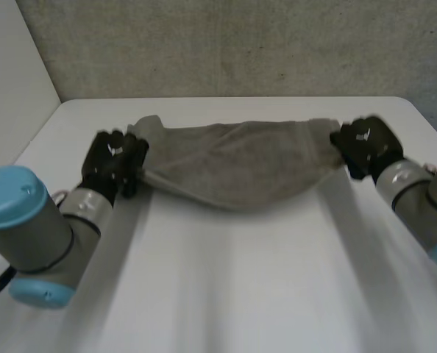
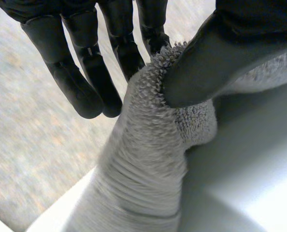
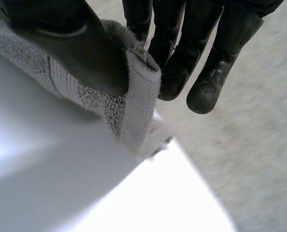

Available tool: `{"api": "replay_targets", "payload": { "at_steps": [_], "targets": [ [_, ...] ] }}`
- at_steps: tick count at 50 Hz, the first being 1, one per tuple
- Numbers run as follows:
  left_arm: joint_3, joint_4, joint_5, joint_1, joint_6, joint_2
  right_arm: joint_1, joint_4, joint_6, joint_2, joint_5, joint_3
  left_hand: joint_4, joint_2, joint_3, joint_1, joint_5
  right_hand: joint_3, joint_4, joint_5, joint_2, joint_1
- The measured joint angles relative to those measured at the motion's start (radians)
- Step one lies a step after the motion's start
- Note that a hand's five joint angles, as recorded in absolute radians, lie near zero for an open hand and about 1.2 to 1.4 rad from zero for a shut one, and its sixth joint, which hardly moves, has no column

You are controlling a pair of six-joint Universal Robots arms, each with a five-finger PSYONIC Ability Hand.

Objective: Fold the towel.

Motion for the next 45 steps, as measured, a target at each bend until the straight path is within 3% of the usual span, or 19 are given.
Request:
{"api": "replay_targets", "payload": {
  "at_steps": [6, 8, 12, 20, 38, 45],
  "targets": [
    [-0.079, 0.001, 0.000, -0.009, 0.068, -0.013, -0.002, 0.002, -0.027, -0.042, -0.001, 0.140, -0.113, -0.109, -0.132, -0.055, -0.085, 0.000, 0.000, 0.000, 0.000, 0.000],
    [-0.092, 0.004, 0.000, -0.010, 0.080, -0.020, -0.004, -0.001, -0.031, -0.056, 0.002, 0.169, -0.233, -0.234, -0.248, -0.183, -0.205, 0.000, 0.000, 0.000, 0.000, 0.000],
    [-0.096, 0.008, 0.000, -0.009, 0.092, -0.046, -0.028, -0.006, -0.035, -0.087, 0.008, 0.208, -0.752, -0.737, -0.764, -0.694, -0.721, 0.000, 0.000, 0.000, 0.000, 0.000],
    [-0.075, 0.014, -0.001, 0.001, 0.110, -0.101, -0.078, -0.007, -0.026, -0.108, 0.013, 0.212, -1.015, -1.015, -1.050, -0.965, -1.020, 0.000, 0.000, 0.000, 0.000, 0.000],
    [-0.050, 0.037, -0.004, 0.074, 0.133, -0.121, -0.115, -0.009, -0.022, -0.103, 0.040, 0.202, -1.025, -1.024, -1.069, -0.983, -1.041, 0.000, 0.000, 0.000, 0.000, 0.000],
    [-0.046, 0.035, -0.001, 0.097, 0.132, -0.124, -0.121, -0.010, -0.021, -0.104, 0.053, 0.202, -0.879, -0.875, -0.903, -0.826, -0.860, 0.000, 0.000, 0.000, 0.000, 0.000]
  ]
}}
